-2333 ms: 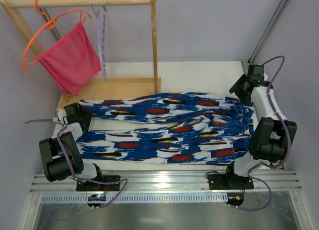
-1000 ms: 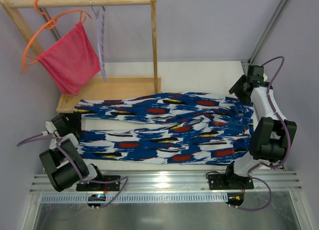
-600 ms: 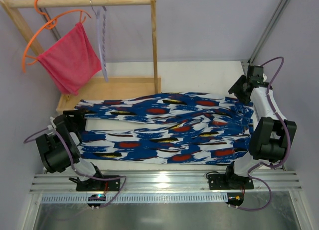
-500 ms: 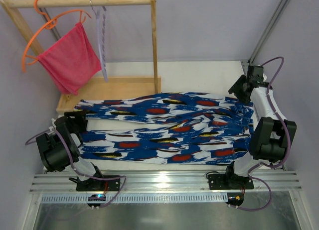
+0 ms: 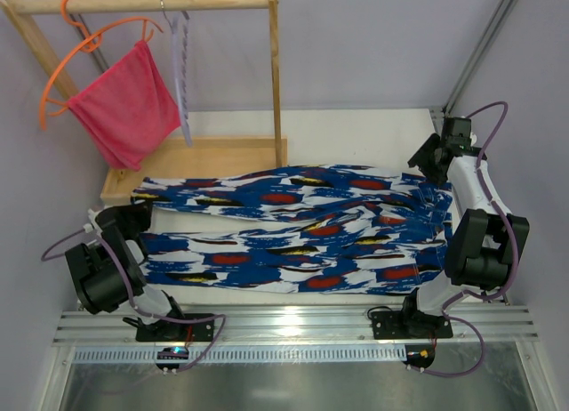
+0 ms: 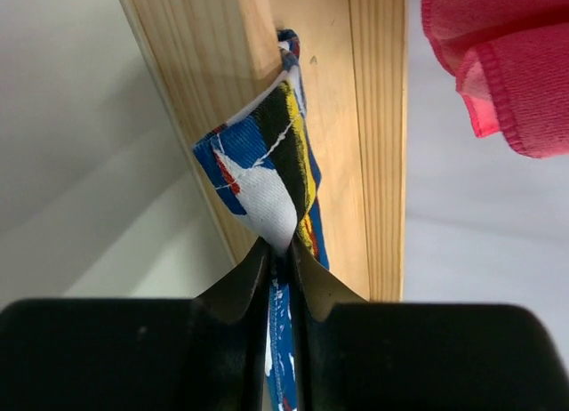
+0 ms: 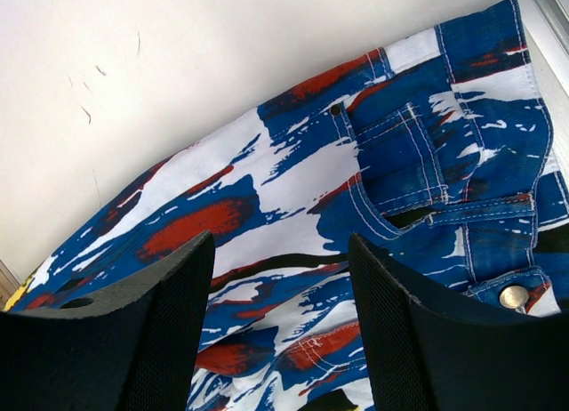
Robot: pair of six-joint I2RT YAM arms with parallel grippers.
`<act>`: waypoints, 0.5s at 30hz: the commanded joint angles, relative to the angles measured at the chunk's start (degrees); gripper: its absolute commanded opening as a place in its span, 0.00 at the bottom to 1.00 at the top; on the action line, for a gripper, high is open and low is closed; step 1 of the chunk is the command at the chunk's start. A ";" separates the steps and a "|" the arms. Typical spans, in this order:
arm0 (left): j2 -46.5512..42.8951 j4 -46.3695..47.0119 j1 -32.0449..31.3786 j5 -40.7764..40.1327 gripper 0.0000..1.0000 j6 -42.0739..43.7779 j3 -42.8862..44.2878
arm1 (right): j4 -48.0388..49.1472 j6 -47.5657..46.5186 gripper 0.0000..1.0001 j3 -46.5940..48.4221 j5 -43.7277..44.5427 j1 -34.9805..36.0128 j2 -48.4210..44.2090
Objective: Place the trousers on the hanger
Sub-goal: Fold the trousers
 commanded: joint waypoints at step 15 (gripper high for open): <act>-20.77 -47.05 0.21 -18.53 0.06 11.63 5.87 | -3.85 1.66 0.64 -0.40 1.66 -1.76 1.31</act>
